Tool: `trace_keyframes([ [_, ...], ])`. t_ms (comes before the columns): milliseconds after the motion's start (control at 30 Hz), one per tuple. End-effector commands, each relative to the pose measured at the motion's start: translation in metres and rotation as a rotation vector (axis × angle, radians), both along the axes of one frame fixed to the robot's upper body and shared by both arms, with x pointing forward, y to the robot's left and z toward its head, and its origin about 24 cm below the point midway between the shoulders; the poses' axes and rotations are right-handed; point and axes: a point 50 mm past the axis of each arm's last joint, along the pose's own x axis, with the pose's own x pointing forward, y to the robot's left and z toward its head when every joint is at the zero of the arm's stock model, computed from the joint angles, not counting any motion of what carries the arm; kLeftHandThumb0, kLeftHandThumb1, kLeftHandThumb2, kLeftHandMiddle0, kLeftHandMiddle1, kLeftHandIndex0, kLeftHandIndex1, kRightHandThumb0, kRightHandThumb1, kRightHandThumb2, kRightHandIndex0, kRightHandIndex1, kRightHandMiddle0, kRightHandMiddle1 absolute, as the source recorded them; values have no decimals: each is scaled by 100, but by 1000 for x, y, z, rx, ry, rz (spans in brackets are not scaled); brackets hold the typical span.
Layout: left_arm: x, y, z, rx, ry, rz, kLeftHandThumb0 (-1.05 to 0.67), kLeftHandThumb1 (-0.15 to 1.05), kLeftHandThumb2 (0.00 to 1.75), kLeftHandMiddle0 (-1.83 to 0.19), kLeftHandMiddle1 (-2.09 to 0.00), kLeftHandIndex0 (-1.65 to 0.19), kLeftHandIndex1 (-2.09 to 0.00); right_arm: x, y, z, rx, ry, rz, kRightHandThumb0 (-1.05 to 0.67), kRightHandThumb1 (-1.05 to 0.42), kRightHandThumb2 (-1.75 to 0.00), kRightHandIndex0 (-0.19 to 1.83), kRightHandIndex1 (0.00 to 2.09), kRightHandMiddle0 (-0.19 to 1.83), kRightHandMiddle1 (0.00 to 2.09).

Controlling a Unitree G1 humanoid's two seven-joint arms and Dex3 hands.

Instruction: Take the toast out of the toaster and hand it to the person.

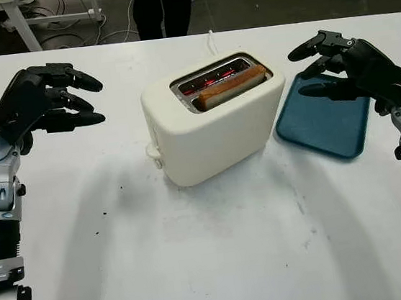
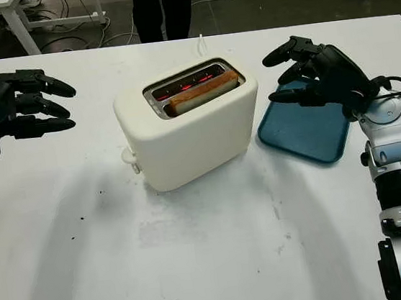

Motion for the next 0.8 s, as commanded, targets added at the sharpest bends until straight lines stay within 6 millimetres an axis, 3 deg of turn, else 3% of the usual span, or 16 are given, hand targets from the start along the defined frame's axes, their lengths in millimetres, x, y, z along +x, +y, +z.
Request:
trace_keyframes([
  [0,0,0,-2,11,7,-6,-105,54,0,-78,-85,-80,-67,0,2,4,-12,-22,3,-105,-89,0,20,122,28,91],
  [767,1,-2,-4,0,8,-14,-105,53,0,-77,-86,-81,-67,-1,6,10,29,-18,31,-97,-85,0,10,131,18,102],
])
